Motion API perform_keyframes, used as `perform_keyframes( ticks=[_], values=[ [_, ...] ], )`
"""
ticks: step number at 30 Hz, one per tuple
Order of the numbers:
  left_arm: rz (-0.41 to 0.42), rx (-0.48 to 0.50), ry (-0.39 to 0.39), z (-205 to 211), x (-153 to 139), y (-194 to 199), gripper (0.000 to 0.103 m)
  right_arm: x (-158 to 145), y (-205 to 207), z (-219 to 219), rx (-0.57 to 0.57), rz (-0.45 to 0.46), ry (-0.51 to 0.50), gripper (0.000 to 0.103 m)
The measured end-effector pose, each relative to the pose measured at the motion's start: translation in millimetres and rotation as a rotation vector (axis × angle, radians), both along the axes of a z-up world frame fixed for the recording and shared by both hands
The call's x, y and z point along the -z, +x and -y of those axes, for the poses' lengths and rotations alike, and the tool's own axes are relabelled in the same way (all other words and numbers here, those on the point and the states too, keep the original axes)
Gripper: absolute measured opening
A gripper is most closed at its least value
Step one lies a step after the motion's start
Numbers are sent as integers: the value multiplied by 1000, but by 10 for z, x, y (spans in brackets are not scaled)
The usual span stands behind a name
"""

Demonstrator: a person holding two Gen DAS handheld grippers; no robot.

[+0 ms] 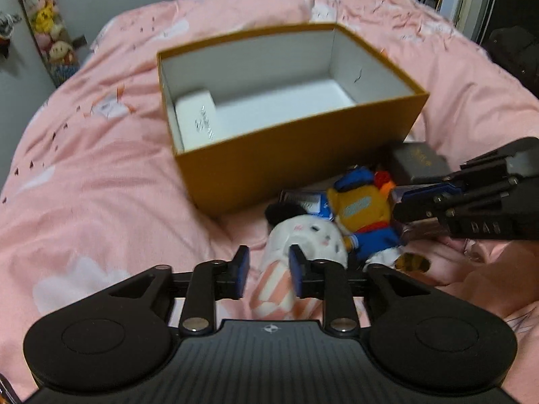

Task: Organize objects
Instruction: 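Grasp the white plush toy with the left gripper while the right gripper grasps the yellow bear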

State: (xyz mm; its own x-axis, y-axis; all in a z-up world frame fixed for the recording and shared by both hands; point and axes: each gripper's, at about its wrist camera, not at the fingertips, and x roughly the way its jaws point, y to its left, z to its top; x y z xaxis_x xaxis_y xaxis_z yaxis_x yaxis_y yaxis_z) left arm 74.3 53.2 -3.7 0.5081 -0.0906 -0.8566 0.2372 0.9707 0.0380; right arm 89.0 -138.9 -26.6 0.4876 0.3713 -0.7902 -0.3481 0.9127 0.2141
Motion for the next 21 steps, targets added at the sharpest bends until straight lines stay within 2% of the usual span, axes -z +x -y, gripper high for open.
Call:
perform_keyframes(
  ticks=[1, 5, 7, 11, 15, 17, 21],
  values=[
    [-11, 6, -4, -13, 22, 39, 43, 23, -13, -16, 3, 8, -1, 16],
    [-96, 52, -40, 11, 126, 209, 48, 83, 15, -83, -7, 29, -16, 19],
    [-139, 89, -47, 37, 189, 266, 49, 118, 32, -99, -10, 27, -33, 22],
    [-205, 104, -42, 45, 310, 366, 56, 167, 79, -56, -3, 17, -27, 28],
    [-280, 120, -97, 22, 411, 534, 58, 198, 125, -22, -5, 3, -11, 29],
    [-315, 125, -121, 4, 477, 621, 65, 210, 136, -32, -15, 0, -14, 29],
    [-378, 115, -174, -18, 614, 750, 68, 231, 138, -47, -26, -2, -30, 29]
  ],
)
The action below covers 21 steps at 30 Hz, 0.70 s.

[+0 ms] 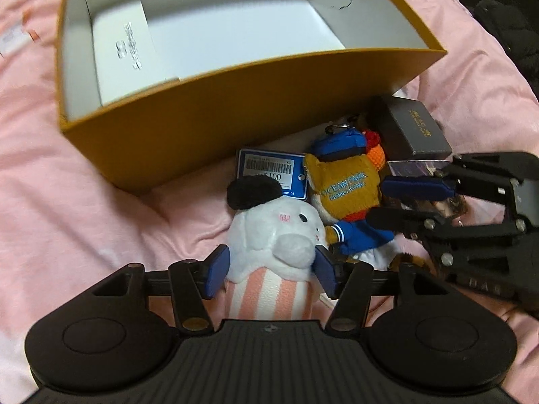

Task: Organize objects
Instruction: 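Grasp the white plush toy with the left gripper while the right gripper grasps the yellow bear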

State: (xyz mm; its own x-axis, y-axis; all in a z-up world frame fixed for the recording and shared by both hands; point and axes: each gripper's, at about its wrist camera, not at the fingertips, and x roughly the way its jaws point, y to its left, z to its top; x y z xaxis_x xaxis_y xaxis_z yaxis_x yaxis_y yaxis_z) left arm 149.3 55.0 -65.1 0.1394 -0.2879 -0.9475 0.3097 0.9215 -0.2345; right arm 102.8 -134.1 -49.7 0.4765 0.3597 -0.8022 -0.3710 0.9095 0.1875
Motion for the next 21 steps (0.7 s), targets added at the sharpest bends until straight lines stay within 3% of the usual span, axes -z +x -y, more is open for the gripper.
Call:
perform_keyframes(
  ticks=[4, 10, 16, 21],
  values=[
    [-51, -40, -27, -4, 99, 61, 70, 72, 29, 29, 18, -31, -13, 29],
    [-47, -85, -26, 47, 190, 8, 70, 106, 36, 42, 26, -38, -21, 35],
    [60, -134, 49, 183, 164, -235, 66, 69, 12, 17, 9, -28, -36, 39],
    [222, -273, 52, 74, -70, -579, 62, -22, -50, -68, -41, -3, -40, 44]
  ],
)
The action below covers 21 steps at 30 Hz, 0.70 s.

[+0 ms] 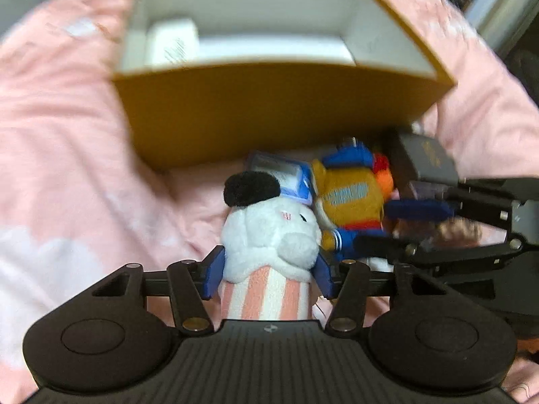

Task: Organize objects
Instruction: 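Grasp the white plush toy with the left gripper while the right gripper grasps the yellow bear, then carry both plush toys over the box with the left and right grippers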

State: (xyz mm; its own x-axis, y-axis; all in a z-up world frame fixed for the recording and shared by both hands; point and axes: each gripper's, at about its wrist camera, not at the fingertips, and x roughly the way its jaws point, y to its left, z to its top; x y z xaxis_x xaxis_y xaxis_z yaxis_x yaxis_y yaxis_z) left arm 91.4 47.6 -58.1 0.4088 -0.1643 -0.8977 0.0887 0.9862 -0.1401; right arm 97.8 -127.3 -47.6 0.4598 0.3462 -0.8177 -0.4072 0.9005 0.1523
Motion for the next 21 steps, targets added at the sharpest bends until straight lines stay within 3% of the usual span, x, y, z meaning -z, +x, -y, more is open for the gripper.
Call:
perform_keyframes(
  ticks=[6, 10, 13, 21],
  values=[
    [152, -193, 18, -246, -157, -174, 62, 35, -23, -315, -70, 31, -165, 56],
    [88, -249, -1, -351, 5, -119, 63, 134, -46, -492, -119, 48, -274, 66],
    [55, -240, -1, -353, -4, -110, 64, 209, -8, -544, -111, 57, -340, 66],
    [-47, -244, -48, -411, -7, -75, 65, 310, 180, -469, -63, 14, -332, 67]
  ],
)
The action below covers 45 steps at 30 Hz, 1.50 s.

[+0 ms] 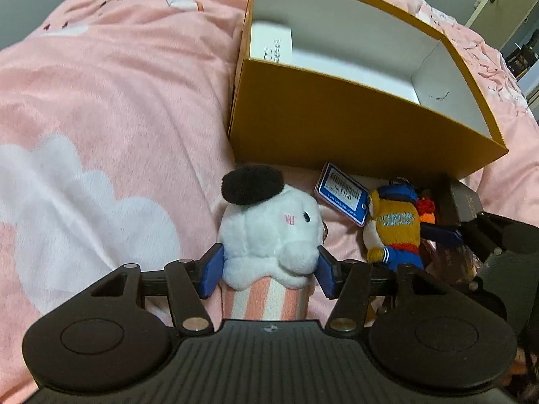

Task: Organize objects
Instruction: 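Carry both plush toys over the box with the left and right grippers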

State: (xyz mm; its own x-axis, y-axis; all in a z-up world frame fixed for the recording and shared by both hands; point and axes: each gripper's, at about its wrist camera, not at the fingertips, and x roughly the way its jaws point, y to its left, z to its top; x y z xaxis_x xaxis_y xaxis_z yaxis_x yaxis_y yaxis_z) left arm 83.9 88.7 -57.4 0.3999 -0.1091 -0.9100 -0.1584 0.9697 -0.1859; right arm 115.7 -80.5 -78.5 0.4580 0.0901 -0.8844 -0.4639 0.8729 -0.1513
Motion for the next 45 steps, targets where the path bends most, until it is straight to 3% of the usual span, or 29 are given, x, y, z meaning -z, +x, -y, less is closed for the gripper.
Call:
perform_keyframes(
  ticks=[8, 12, 24, 34, 39, 45],
  values=[
    [-30, 26, -7, -33, 38, -58, 66, -107, 103, 384, 73, -65, 188, 52],
    [-25, 34, 4, -18, 45, -48, 66, -235, 5, 435, 36, -35, 206, 47],
    [69, -28, -51, -78, -104, -174, 61, -620, -107, 572, 77, -61, 497, 45],
    [237, -37, -114, -79, -656, -368, 60, -981, -204, 795, 91, 18, 612, 45],
    [346, 6, -88, 29, -1035, -260, 60, -1276, -216, 923, 90, 109, 641, 45],
    [417, 49, -49, 111, -1329, 72, 60, -1541, -18, 1080, 112, 180, 651, 45]
  ],
)
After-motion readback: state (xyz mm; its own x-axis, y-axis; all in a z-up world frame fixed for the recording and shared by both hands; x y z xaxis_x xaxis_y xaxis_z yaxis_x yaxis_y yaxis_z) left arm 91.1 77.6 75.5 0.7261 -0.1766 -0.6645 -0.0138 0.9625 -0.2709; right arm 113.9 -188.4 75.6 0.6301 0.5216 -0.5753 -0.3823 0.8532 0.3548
